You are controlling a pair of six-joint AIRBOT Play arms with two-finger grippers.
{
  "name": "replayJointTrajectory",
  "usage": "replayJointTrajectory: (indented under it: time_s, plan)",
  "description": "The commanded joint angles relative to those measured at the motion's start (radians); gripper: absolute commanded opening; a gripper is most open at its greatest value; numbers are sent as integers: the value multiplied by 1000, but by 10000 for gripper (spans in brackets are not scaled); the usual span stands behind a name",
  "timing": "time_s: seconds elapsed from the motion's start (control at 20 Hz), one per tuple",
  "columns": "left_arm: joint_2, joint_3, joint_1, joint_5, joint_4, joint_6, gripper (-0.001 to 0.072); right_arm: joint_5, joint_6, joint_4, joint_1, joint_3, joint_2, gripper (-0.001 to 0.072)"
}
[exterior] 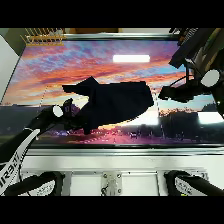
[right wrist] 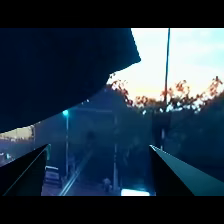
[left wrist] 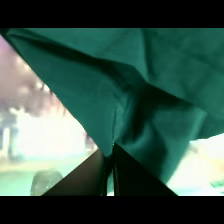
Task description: Fold the clothes and pants, and hang the long-sleeved shirts on hangers.
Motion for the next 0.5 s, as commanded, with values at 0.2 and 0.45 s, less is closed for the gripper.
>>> replayJointTrajectory:
  time_s: [0.2, 0.45]
  plan:
    - [173, 2, 136, -41, -3, 72, 9, -364, 303, 100, -77, -403, -49, 679]
    - [191, 2, 144, -48, -3, 73, 9, -649, 82, 496, -35, -456, -212, 678]
